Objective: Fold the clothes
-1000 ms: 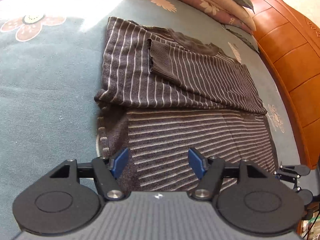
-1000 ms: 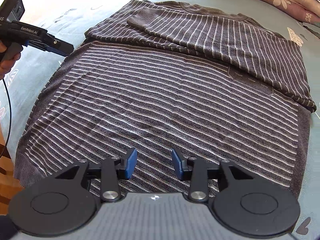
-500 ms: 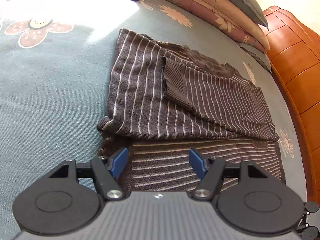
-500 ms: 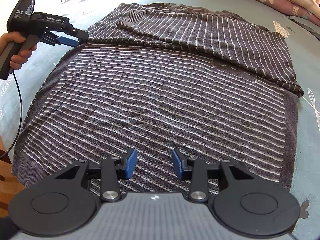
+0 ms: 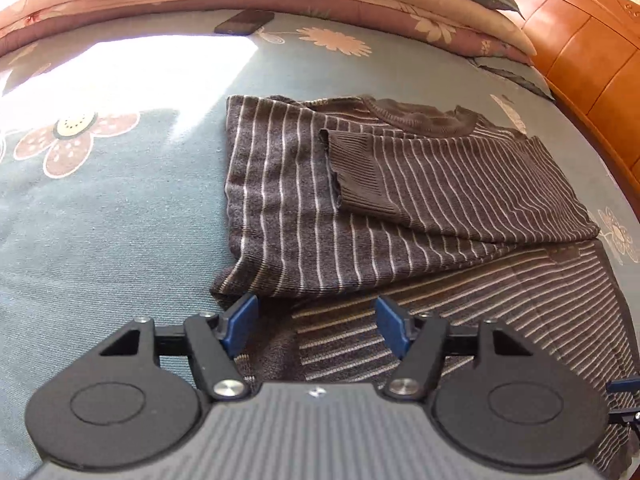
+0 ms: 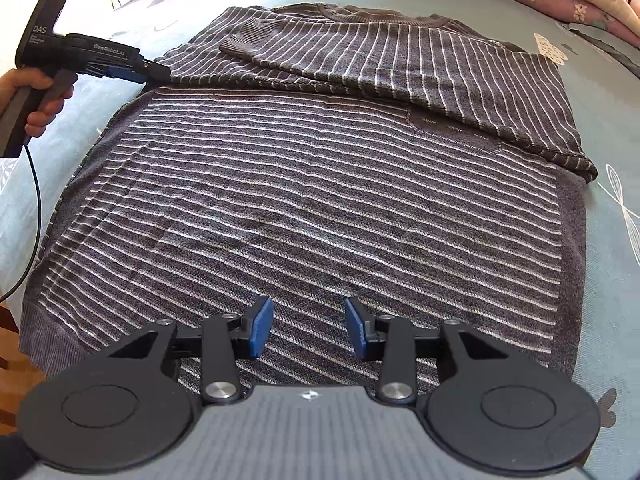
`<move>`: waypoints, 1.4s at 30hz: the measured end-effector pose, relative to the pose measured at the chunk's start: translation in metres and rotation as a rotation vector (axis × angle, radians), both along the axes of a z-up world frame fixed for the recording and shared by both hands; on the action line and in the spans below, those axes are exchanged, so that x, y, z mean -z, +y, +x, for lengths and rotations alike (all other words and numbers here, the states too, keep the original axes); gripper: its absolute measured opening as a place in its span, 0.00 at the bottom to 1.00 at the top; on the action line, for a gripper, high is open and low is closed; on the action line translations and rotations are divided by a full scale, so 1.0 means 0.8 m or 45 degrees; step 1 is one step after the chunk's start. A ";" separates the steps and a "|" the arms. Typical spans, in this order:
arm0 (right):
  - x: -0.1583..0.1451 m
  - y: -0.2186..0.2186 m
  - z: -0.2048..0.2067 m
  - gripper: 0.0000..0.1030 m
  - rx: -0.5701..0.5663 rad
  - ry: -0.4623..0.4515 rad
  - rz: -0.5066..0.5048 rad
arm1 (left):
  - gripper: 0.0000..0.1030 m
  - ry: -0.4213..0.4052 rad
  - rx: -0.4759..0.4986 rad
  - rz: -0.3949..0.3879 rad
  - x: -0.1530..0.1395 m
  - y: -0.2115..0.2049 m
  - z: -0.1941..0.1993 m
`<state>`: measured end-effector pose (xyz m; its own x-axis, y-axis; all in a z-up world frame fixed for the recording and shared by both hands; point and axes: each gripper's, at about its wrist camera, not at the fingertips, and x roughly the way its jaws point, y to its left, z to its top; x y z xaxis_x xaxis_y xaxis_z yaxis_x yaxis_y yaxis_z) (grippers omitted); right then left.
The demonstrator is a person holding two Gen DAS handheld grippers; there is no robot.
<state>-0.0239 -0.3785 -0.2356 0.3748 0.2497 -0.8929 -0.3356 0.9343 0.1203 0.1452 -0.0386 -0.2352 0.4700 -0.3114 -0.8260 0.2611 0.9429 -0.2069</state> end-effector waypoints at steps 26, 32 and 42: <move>0.005 0.005 0.007 0.45 -0.025 0.007 -0.015 | 0.68 0.075 0.112 0.092 0.020 -0.019 -0.017; 0.002 -0.003 0.006 0.49 -0.021 0.002 -0.034 | 0.68 0.125 0.074 0.086 0.006 -0.005 -0.022; 0.007 0.002 0.007 0.49 -0.020 0.003 -0.018 | 0.71 0.074 0.123 0.084 0.021 -0.014 0.005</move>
<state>-0.0184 -0.3769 -0.2416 0.3686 0.2431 -0.8972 -0.3503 0.9304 0.1081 0.1494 -0.0499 -0.2519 0.3908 -0.2972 -0.8712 0.3408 0.9259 -0.1630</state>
